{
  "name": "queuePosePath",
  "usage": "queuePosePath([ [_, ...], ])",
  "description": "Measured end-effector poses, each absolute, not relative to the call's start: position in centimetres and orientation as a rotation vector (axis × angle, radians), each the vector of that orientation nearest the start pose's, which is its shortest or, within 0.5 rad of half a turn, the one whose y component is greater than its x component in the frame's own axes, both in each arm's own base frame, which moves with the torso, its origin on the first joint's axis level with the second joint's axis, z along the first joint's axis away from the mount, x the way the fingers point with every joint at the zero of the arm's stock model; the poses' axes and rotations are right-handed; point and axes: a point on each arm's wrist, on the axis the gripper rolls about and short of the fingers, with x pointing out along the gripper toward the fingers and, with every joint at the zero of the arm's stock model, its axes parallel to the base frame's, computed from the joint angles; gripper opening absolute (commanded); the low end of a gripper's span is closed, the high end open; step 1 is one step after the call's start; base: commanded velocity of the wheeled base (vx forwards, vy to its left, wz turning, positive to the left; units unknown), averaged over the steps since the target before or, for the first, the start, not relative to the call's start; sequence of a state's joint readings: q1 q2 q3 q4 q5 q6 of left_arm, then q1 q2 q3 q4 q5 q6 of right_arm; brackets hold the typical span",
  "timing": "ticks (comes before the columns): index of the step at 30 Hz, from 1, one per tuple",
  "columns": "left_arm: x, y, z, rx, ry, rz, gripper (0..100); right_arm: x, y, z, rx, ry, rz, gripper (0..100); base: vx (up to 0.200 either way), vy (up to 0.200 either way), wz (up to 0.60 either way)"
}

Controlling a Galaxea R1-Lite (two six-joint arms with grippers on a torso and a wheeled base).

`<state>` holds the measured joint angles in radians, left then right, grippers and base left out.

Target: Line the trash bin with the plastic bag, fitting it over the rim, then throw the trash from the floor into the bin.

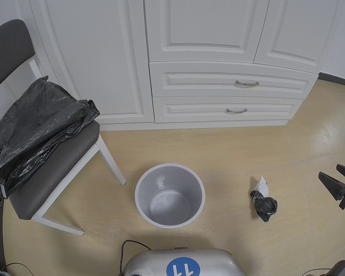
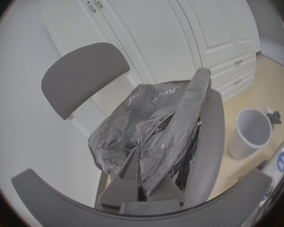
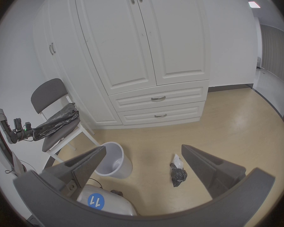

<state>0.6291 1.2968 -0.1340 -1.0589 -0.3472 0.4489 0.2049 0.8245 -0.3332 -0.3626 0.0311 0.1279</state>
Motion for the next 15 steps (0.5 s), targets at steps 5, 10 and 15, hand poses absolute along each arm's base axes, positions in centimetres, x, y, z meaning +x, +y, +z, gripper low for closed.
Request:
queuePosePath([
  [5, 13.5, 6.8, 16.9, 0.329, 0.073, 0.170, 0, 8.0, 1.8, 19.5, 0.108, 0.109, 0.236, 100, 0.000, 0.000, 0.00],
  [10, 13.6, 5.7, 19.2, 0.253, 0.105, 0.101, 0, 7.7, 1.7, 19.8, 0.106, 0.089, 0.238, 100, 0.000, 0.000, 0.00],
  [15, 13.2, 3.6, 21.8, 0.113, 0.104, -0.005, 0, 7.5, 1.7, 20.0, 0.104, 0.076, 0.237, 100, 0.000, 0.000, 0.00],
])
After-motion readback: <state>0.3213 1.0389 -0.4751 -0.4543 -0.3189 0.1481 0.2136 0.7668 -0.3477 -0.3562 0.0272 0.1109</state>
